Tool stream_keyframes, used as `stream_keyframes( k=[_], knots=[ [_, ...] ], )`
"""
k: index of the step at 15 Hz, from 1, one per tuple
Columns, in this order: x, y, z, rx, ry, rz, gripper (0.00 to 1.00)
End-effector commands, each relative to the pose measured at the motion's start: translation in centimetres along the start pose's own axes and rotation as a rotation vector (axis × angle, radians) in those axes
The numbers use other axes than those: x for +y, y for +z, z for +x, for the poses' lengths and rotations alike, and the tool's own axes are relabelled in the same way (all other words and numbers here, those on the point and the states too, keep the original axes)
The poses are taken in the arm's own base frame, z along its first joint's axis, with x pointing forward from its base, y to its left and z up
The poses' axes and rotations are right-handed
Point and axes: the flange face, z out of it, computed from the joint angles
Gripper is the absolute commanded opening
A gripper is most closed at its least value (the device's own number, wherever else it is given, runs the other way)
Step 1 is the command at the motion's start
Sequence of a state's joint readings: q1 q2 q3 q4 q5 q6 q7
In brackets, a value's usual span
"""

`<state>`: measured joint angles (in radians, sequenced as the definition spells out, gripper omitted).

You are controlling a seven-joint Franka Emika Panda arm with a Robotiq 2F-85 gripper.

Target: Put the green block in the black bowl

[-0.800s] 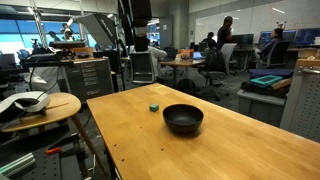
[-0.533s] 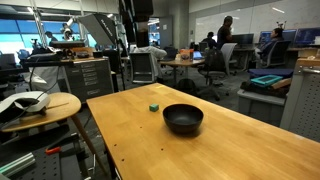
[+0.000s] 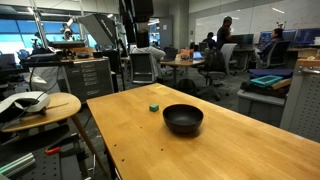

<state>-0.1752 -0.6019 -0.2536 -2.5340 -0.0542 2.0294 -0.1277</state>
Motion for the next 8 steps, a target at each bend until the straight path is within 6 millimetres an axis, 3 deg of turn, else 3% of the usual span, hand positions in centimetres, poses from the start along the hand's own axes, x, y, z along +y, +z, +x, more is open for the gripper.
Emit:
stream_keyframes(
  k=[1, 8],
  knots=[
    [-0.3, 0.2, 0.1, 0.005, -0.013, -0.003, 1.0],
    [-5.2, 3.3, 1.1, -0.004, -0.138, -0.024, 1.0]
  ],
)
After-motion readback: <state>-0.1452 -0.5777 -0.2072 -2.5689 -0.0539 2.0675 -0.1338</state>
